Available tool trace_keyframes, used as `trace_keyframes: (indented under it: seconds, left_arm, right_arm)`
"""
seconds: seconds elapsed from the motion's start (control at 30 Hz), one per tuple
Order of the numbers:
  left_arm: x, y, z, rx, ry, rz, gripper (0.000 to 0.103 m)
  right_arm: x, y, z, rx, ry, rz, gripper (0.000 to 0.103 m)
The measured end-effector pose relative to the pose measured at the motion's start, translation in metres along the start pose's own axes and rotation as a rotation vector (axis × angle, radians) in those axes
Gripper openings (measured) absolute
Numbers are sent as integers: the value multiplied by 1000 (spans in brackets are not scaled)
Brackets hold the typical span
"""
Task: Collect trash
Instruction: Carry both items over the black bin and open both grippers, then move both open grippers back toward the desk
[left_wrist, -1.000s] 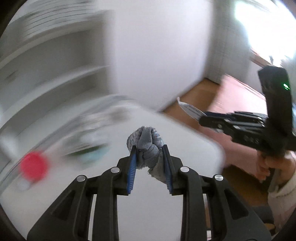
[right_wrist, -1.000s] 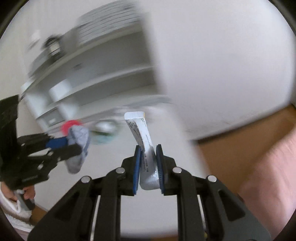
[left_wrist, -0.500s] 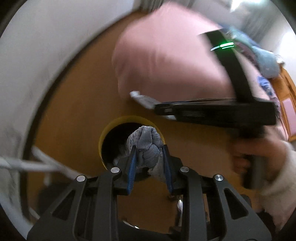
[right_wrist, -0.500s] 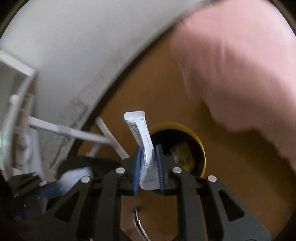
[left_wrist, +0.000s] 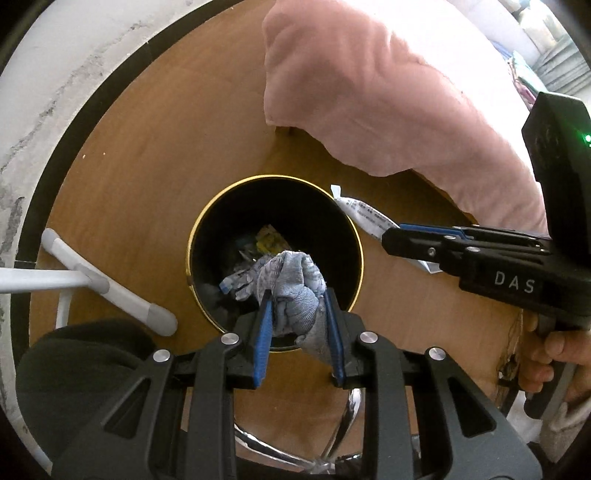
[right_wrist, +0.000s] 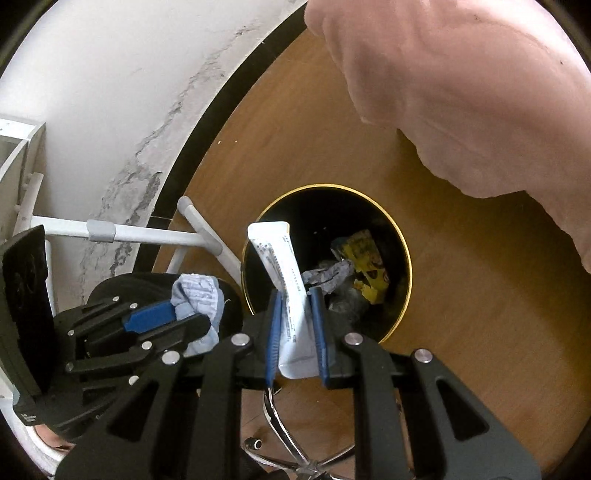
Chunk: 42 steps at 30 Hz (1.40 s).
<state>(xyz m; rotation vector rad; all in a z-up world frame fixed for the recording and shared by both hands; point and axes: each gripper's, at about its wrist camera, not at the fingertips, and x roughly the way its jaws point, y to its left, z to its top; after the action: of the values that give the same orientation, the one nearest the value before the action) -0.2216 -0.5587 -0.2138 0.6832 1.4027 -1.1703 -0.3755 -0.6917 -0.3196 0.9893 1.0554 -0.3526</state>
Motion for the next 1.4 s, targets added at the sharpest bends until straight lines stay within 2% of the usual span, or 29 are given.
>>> trace_keyframes:
  seconds: [0.07,0.13,0.17,0.2,0.23,0.27,0.43,0.5,0.53,0.6,0.67,0.7,0.73,0.77,0.8,0.87,0.93,0.97,1.0,1.1,1.27,1.33,1.4]
  left_arm:
    - [1,-2,-3,1,-2,-9,26]
    - [0,-5,-1,5,-13,-12,32]
    - [-2,-6,-1,5,-24,-7,49]
    - [-5,-7,-1,6,-38,-7,77]
    - [-9,-8,-4,7,-61,-3,89]
    - [-17,-10,-6,11,-103,5,95]
    - [-54,-33,-12,75,-197,-17,95]
    - [-85,-47,-16,100,-269,-22,95]
    - [-105,-55,-18,112,-320,-23,95]
    - [-164,-72,-29,163,-463,-28,95]
    - [-220,-81,-43,229,-593,-6,97]
    - [-246,-81,-51,253,-652,22,97]
    - [-267,-79,-59,258,-695,57,97]
    - [-290,-71,-69,242,-742,106,97]
    - [-309,-57,-81,208,-782,154,97]
    - [-338,-22,-104,115,-827,231,97]
    - [-355,12,-119,15,-840,287,97]
    - [-368,45,-140,-83,-845,341,97]
    - [-375,63,-152,-139,-847,375,97]
    - [-396,140,-209,-380,-829,529,97]
    - [-426,256,-320,-772,-775,722,97]
    - [-434,292,-359,-870,-743,763,97]
    - [-438,311,-380,-893,-720,771,97]
  right_arm:
    - [2,-3,1,3,-3,0,17]
    - [0,-3,1,11,-11,8,17]
    - [-2,-4,1,24,-22,18,22]
    - [-5,-4,2,33,-26,27,30]
    - [-8,-5,4,40,-35,32,63]
    - [-15,-5,6,42,-64,23,92]
    - [-64,0,13,52,-190,-53,94]
    - [-103,8,13,82,-278,-147,94]
    - [-126,17,12,83,-350,-215,95]
    - [-178,42,2,73,-552,-385,96]
    - [-217,70,-11,40,-724,-520,96]
    - [-227,81,-18,11,-781,-534,96]
    - [-234,92,-26,-36,-824,-506,96]
    - [-236,103,-32,-105,-833,-430,96]
    - [-235,111,-34,-147,-816,-385,96]
    - [-224,133,-34,-179,-787,-398,96]
    - [-212,156,-32,-227,-759,-380,96]
    - [-205,172,-29,-258,-734,-354,96]
    - [-199,187,-27,-280,-720,-333,96]
    - [-184,242,-21,-373,-697,-247,96]
    - [-148,346,-20,-552,-626,-99,96]
    - [-135,388,-23,-627,-589,-39,96]
    - [-124,417,-24,-678,-563,-15,96]
